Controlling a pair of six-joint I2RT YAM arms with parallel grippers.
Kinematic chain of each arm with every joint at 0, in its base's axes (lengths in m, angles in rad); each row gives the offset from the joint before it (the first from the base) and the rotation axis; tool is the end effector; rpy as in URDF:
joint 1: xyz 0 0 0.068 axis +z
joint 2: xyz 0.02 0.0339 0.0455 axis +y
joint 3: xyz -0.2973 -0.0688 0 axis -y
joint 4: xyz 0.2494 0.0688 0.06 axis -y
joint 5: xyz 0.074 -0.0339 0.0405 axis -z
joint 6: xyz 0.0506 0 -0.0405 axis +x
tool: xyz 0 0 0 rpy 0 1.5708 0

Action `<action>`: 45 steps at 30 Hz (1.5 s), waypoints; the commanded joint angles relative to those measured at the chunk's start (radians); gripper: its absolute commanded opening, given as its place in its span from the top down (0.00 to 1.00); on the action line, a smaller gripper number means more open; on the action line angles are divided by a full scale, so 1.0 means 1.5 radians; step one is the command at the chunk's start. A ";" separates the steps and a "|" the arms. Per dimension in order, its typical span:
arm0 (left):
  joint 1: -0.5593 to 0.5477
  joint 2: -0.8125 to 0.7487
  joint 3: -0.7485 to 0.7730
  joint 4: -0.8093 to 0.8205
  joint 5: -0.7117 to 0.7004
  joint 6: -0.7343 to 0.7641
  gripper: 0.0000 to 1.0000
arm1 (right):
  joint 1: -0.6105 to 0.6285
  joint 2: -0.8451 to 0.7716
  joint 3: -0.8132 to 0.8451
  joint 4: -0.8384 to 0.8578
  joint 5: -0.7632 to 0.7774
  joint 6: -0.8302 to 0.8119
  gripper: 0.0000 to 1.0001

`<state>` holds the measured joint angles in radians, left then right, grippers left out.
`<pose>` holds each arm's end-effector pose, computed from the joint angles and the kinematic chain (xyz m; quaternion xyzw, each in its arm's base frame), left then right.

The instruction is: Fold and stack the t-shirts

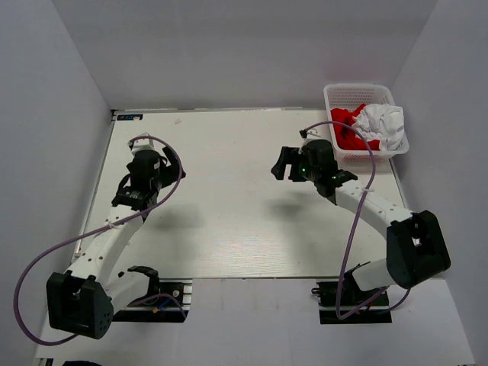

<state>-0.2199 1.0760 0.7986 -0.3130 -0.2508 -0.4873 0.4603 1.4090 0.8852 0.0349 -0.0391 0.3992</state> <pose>0.2343 -0.0395 0.2961 -0.1750 0.8597 -0.0582 0.4764 0.2930 0.1475 0.2756 -0.0362 0.8564 0.2297 0.4611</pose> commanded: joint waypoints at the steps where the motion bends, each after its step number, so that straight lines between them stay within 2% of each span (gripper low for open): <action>1: -0.004 -0.033 -0.006 0.015 0.008 0.007 0.00 | 0.000 -0.026 0.003 0.040 -0.017 -0.011 0.10; 12: -0.010 -0.020 0.000 0.008 0.008 0.007 0.00 | 0.001 -0.042 0.003 0.033 -0.014 -0.021 0.10; 16: -0.010 -0.020 0.000 0.002 0.008 0.007 0.00 | -0.006 0.022 0.107 -0.113 0.115 -0.044 0.10; 18: -0.010 -0.020 0.000 0.011 0.016 0.007 0.00 | -0.013 0.040 0.170 -0.136 0.167 -0.047 0.10; 21: -0.010 -0.013 0.000 0.018 0.047 0.015 0.00 | -0.044 0.073 0.240 -0.188 0.229 -0.045 0.10; 25: -0.010 -0.007 0.000 0.018 0.054 0.021 0.00 | -0.126 0.116 0.307 -0.221 0.232 -0.073 0.10; 26: -0.010 -0.007 0.000 0.018 0.054 0.021 0.00 | -0.162 0.125 0.368 -0.246 0.248 -0.074 0.10; 28: -0.010 -0.013 0.000 0.018 0.047 0.021 0.00 | -0.188 0.164 0.403 -0.275 0.273 -0.080 0.10; 29: -0.010 -0.013 0.000 0.018 0.047 0.021 0.00 | -0.228 0.176 0.432 -0.316 0.285 -0.082 0.10; 34: -0.010 -0.013 -0.006 0.032 0.053 0.027 0.00 | -0.335 0.280 0.542 -0.369 0.247 -0.087 0.10; 37: -0.010 -0.013 -0.012 0.032 0.046 0.027 0.00 | -0.363 0.339 0.614 -0.382 0.244 -0.096 0.10; 43: -0.004 -0.013 -0.018 0.051 0.046 0.040 0.00 | -0.425 0.451 0.698 -0.391 0.241 -0.026 0.10; 45: -0.004 -0.013 -0.024 0.057 0.052 0.040 0.00 | -0.443 0.495 0.719 -0.390 0.199 0.000 0.10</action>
<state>-0.2310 1.0737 0.7727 -0.2562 -0.1867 -0.4442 -0.1722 2.1059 1.8931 -0.5346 0.3122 0.3283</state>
